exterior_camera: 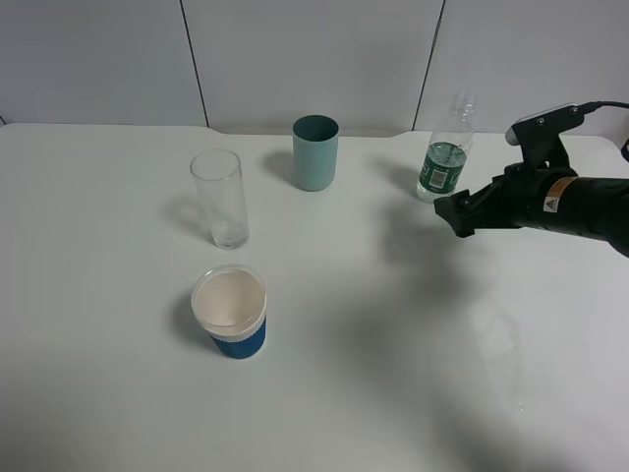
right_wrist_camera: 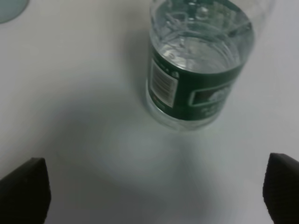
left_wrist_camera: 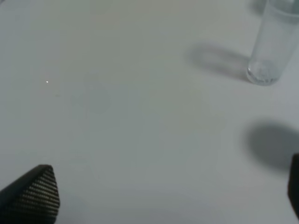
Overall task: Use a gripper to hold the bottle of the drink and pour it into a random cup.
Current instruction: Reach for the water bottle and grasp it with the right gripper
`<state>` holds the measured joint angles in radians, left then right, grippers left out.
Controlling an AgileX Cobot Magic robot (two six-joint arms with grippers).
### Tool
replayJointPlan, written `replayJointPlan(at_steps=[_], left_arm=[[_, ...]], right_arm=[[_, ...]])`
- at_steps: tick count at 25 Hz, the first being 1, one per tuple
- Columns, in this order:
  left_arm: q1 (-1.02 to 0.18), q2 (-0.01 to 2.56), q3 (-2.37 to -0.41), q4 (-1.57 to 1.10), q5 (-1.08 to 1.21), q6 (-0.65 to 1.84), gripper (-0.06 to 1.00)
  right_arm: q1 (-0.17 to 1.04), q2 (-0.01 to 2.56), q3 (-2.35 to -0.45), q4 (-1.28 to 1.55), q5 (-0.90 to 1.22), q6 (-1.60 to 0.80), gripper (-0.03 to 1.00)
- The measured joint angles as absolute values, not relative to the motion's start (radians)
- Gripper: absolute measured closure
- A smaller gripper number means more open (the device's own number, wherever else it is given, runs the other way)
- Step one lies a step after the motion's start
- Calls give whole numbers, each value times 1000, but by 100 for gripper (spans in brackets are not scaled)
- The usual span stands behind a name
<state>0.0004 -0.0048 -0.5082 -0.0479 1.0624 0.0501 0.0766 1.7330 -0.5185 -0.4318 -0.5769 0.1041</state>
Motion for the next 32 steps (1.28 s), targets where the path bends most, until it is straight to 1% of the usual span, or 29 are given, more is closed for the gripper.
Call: replayJointPlan(at_steps=[9, 19, 32], left_arm=[[0, -5, -508, -48, 1062, 50, -5], [0, -5, -508, -48, 1062, 50, -5], [0, -5, -508, -48, 1062, 50, -5]], right_arm=[[77, 1849, -520, -308, -741, 23, 7], [77, 1935, -521, -210, -977, -48, 7], [77, 2016, -522, -125, -1148, -82, 7]])
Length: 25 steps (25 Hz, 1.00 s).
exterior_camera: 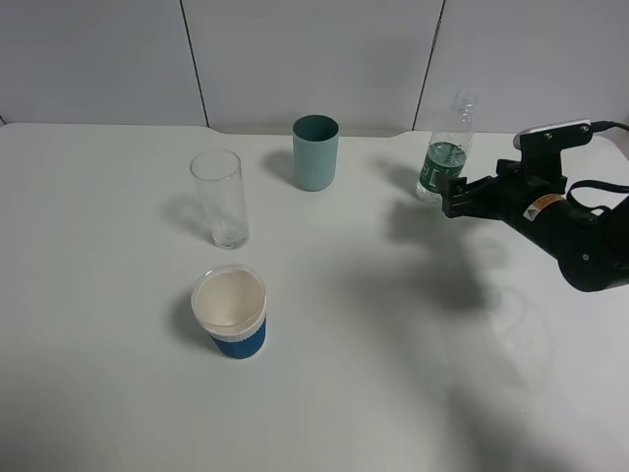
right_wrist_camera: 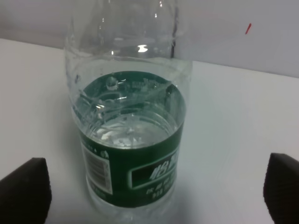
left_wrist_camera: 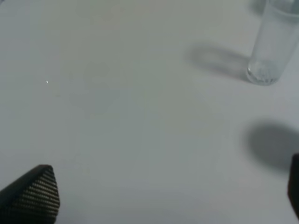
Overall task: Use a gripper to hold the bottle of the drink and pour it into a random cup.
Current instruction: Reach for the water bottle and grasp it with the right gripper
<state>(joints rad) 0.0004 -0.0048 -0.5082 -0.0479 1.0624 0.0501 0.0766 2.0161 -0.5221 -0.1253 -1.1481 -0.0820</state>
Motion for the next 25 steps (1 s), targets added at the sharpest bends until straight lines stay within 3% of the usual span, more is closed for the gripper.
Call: replayJointPlan(at_steps=[25], left_arm=[[0, -6, -508, -48, 1062, 50, -5]], right_arm=[[77, 2104, -760, -167, -1021, -81, 7]])
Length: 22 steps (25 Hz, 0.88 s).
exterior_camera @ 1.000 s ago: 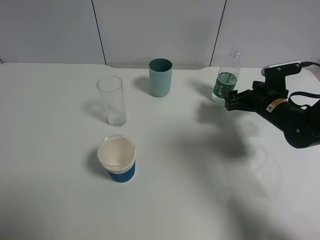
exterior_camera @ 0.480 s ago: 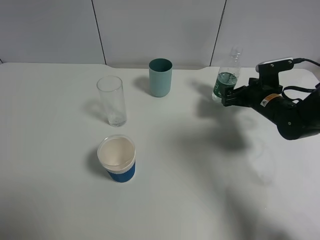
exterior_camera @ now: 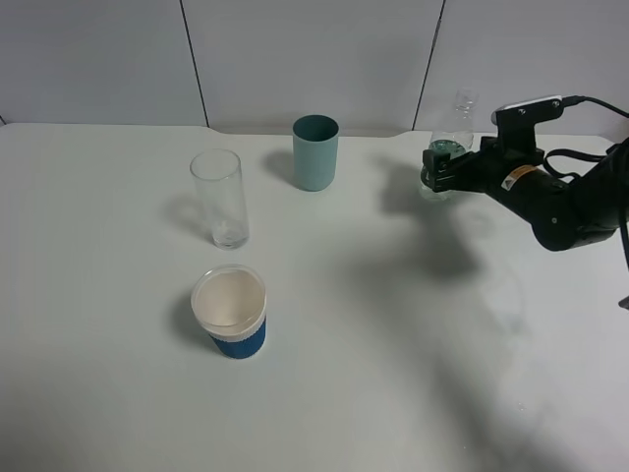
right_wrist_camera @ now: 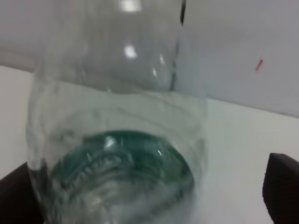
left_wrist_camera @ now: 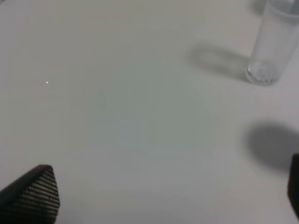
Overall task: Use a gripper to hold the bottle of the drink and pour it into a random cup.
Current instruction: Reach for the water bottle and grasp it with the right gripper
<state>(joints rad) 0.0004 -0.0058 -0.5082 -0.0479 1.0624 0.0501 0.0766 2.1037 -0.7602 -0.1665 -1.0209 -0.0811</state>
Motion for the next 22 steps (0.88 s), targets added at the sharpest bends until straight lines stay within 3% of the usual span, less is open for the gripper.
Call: replayJointPlan(at_steps=[17, 19, 22], left_arm=[[0, -6, -508, -48, 1062, 50, -5], [0, -6, -508, -48, 1062, 50, -5], [0, -6, -508, -48, 1062, 50, -5]], right_arm=[[77, 2156, -829, -261, -993, -81, 7], [77, 2156, -829, -261, -993, -81, 11], [77, 2156, -829, -264, -988, -81, 28]])
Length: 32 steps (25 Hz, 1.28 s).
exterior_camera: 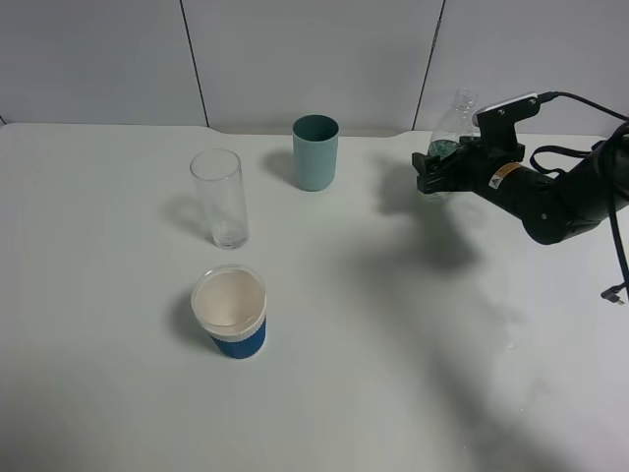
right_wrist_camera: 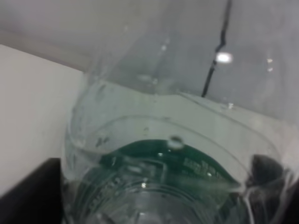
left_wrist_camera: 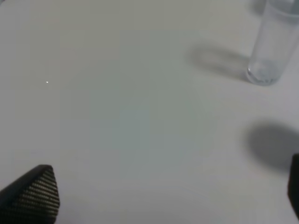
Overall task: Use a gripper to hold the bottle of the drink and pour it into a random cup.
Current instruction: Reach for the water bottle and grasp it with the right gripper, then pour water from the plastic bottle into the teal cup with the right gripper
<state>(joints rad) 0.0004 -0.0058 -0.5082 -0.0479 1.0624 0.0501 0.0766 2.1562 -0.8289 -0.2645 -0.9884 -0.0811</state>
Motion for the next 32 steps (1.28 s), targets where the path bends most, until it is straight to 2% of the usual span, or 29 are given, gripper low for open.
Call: replayJointPlan(at_steps=[2, 21, 32], left_arm=[[0, -6, -508, -48, 1062, 50, -5], [0, -6, -508, -48, 1062, 50, -5], [0, -6, -508, -48, 1062, 50, -5]], right_arm=[[77, 2156, -829, -267, -988, -77, 43], [77, 2156, -830, -260, -975, -43, 42], [95, 2104, -830, -223, -880, -24, 42]])
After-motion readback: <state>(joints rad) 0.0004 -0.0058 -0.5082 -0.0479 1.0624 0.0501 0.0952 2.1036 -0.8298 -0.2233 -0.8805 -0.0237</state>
